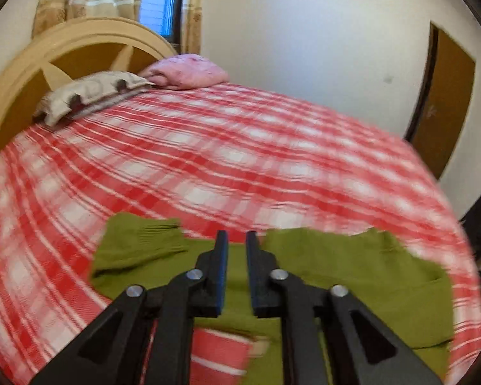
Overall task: Fold small clothes
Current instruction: 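Fold the held sleeve across the sweater body and open the left tool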
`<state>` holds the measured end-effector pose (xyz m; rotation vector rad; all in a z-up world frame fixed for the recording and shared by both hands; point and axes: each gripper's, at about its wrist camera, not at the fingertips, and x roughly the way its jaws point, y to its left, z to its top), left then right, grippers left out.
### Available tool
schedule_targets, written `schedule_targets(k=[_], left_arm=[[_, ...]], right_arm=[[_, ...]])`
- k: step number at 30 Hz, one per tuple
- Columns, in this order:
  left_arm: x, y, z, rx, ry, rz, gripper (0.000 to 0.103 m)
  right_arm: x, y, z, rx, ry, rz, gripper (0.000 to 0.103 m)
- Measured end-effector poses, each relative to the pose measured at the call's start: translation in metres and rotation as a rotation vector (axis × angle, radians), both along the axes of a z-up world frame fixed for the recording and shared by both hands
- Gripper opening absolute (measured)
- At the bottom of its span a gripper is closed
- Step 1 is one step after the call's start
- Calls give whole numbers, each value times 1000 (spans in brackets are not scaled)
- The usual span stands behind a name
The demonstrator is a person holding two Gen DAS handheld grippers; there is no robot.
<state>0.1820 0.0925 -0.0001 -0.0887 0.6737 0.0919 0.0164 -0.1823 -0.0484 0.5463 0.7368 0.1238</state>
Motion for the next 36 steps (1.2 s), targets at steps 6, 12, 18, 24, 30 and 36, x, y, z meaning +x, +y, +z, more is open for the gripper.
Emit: schedule_targets(k=[6, 12, 18, 24, 30, 36], left_arm=[[30, 37, -40, 342, 74, 7, 103], [62, 52, -89, 550, 182, -79, 84], [82, 50, -107, 540, 224, -101, 59], [87, 105, -92, 64, 259, -56, 9], [57, 107, -51, -116, 140, -90, 9], [30, 30, 13, -160, 16, -247, 9]], right_arm=[[-14, 10, -2, 61, -33, 61, 70], [-10, 21, -7, 50, 19, 78, 70], [-12, 22, -10, 16, 39, 64, 70], [-16, 11, -16, 58, 59, 32, 70], [-17, 8, -17, 75, 63, 12, 70], [-26, -4, -12, 66, 35, -33, 70]])
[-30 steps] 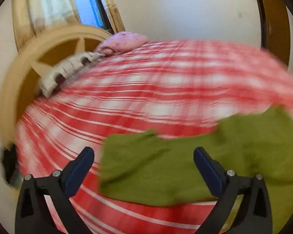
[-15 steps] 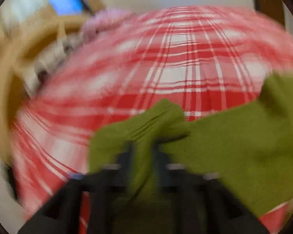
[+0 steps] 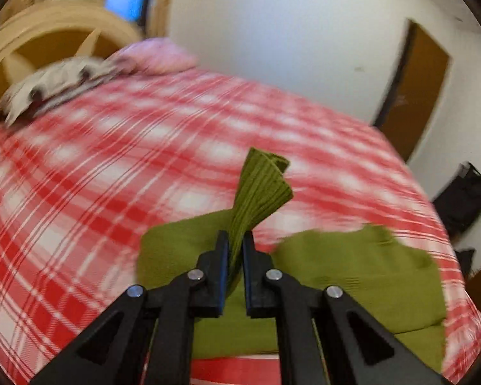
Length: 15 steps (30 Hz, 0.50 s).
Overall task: Fold small clothes
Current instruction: 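Fold the held sleeve across the sweater body and open the left tool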
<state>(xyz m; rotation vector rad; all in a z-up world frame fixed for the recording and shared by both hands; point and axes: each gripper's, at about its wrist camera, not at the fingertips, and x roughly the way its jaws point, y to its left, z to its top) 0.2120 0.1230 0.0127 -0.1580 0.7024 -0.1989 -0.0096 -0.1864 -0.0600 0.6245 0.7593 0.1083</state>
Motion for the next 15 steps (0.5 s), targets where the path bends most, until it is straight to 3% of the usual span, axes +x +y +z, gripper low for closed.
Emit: schedule_targets(k=[4, 7, 13, 15], left_arm=[[-22, -77, 26, -30, -53, -153, 9], [-34, -133, 25, -26, -54, -247, 9], [-45, -225, -27, -9, 61, -360, 9], [-50, -236, -43, 16, 93, -383, 17]], right_arm=[[-10, -21, 9, -1, -30, -53, 70], [-21, -41, 14, -11, -44, -100, 70], [-44, -76, 12, -30, -46, -206, 70], [-51, -85, 11, -26, -52, -245, 70]])
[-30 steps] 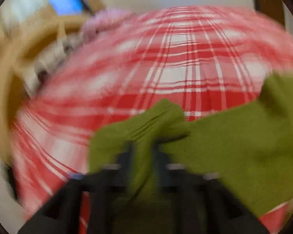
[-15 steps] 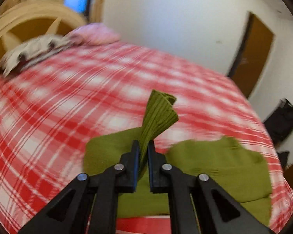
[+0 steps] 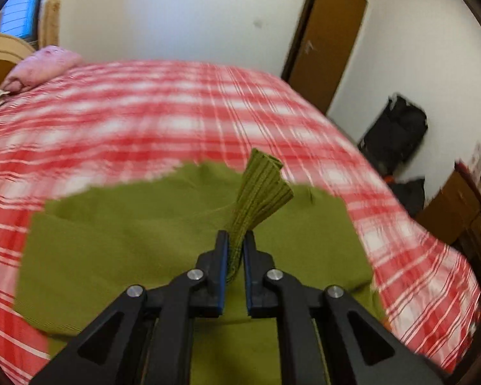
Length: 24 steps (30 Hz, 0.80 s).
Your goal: Fold small clothes
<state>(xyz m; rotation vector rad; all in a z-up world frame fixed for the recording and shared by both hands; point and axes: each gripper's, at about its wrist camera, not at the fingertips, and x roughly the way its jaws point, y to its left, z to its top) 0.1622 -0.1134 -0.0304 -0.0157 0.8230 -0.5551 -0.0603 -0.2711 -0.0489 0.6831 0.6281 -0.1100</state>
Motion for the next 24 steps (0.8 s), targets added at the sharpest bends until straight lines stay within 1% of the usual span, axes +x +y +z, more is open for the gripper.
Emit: schedule_targets(k=[1, 3, 4, 5, 6, 8, 9, 11, 12, 13, 15, 16, 18, 19, 20, 21, 22, 23, 24], left_arm=[[-1, 0, -9, 16, 26, -1, 17], [-8, 9, -18, 41, 62, 3, 28], [-12, 16, -17, 45, 64, 6, 33], [-18, 26, -15, 50, 55, 16, 47], [-24, 34, -14, 47, 43, 27, 66], [-40, 68, -7, 38, -14, 86, 84], [-47, 84, -3, 43, -47, 126, 87], [-57, 112, 0, 79, -87, 211, 88], [-61, 124, -2, 90, -91, 243, 88], [-65, 141, -5, 96, -85, 284, 88], [-70, 166, -11, 103, -62, 339, 88], [-73, 180, -14, 108, -51, 367, 88], [-79, 199, -17, 118, -50, 408, 88], [-79, 205, -18, 119, -51, 421, 88], [-81, 212, -19, 119, -53, 432, 88], [-82, 220, -19, 119, -55, 448, 88], [-82, 228, -20, 120, -54, 475, 88], [-80, 236, -21, 119, -48, 498, 88], [-77, 239, -23, 116, -41, 511, 88]], right_arm=[[-1, -4, 0, 1, -2, -8, 71], [1, -7, 2, 3, -4, -14, 71], [4, -9, 4, 10, -8, -5, 71], [7, -7, 6, 16, -9, 2, 71], [12, -8, 8, 31, -13, 15, 71], [29, -8, 13, 53, -17, 46, 72], [39, -7, 16, 48, -20, 70, 73], [63, -3, 20, 22, -28, 109, 75], [78, -1, 19, 18, -18, 143, 79], [95, 2, 14, 8, 16, 160, 79], [121, 12, 5, -25, 41, 204, 79], [136, 22, -1, -91, 68, 237, 79], [158, 38, -12, -228, 136, 226, 79], [168, 46, -20, -269, 162, 232, 78], [175, 52, -26, -286, 186, 234, 75], [182, 56, -32, -287, 207, 239, 62], [186, 64, -39, -285, 224, 259, 56], [187, 70, -40, -332, 233, 256, 56], [187, 79, -40, -407, 235, 250, 47]])
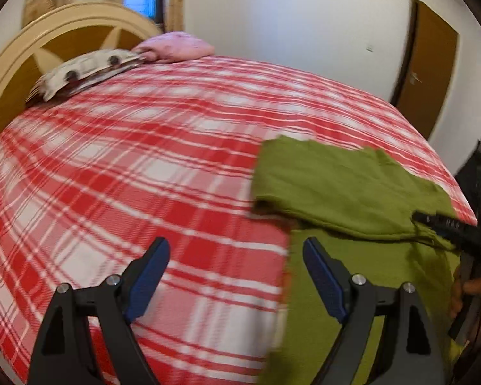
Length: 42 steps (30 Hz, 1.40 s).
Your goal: Fold small clothes
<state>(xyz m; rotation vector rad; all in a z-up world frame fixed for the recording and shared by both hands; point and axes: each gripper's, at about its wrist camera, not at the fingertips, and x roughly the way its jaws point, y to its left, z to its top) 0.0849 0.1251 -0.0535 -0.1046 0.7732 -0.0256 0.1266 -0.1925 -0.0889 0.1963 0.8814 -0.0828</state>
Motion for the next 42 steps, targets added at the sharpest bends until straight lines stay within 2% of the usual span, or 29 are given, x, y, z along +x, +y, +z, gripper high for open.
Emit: schedule_targets(k=[1, 2, 4, 8, 12, 16, 18, 20, 22, 24, 28, 30, 32, 34, 36, 38, 41, 42], left_arm=[[3, 5, -3, -9, 9, 19, 88], [4, 9, -5, -17, 15, 31, 88], [5, 18, -8, -39, 27, 56, 88], [2, 17, -9, -94, 29, 47, 88], [2, -1, -12, -88, 32, 5, 88], [4, -16, -18, -85, 48, -23, 88], [5, -18, -20, -94, 54, -27, 88], [5, -21, -23, -98, 63, -27, 88], [6, -23, -25, -106, 70, -29, 88], [4, -27, -25, -98, 72, -35, 88], [3, -33, -21, -56, 62, -41, 88], [5, -34, -19, -47, 59, -43, 88], [11, -37, -14, -44, 51, -48, 88], [21, -45, -10, -34, 42, -63, 88], [30, -56, -4, -24, 26, -84, 88], [43, -75, 4, -1, 6, -110, 88], [68, -110, 8, 48, -13, -110, 88], [76, -119, 7, 51, -20, -94, 88]], right_arm=[[2, 9, 0, -63, 7, 24, 26], [3, 11, 1, -57, 9, 48, 19], [5, 14, 8, -62, 10, 74, 14], [0, 23, 56, -153, -101, 111, 14], [-16, 17, 131, -241, -268, 117, 14], [-36, -5, 166, -308, -329, 73, 14], [-42, -24, 161, -343, -311, 33, 14], [-42, -45, 141, -329, -257, 5, 14], [-36, -65, 105, -270, -176, 6, 14], [-34, -74, 76, -241, -137, 14, 14], [-30, -95, 20, -189, 27, -60, 16], [-41, -107, 19, -130, 18, -72, 16], [-59, -123, 30, -65, -30, -107, 23], [-77, -136, 47, -35, -90, -160, 38], [-93, -145, 65, -45, -162, -217, 49], [-103, -143, 82, -80, -224, -242, 49], [-103, -128, 91, -112, -249, -181, 48], [-101, -118, 91, -130, -251, -160, 36]])
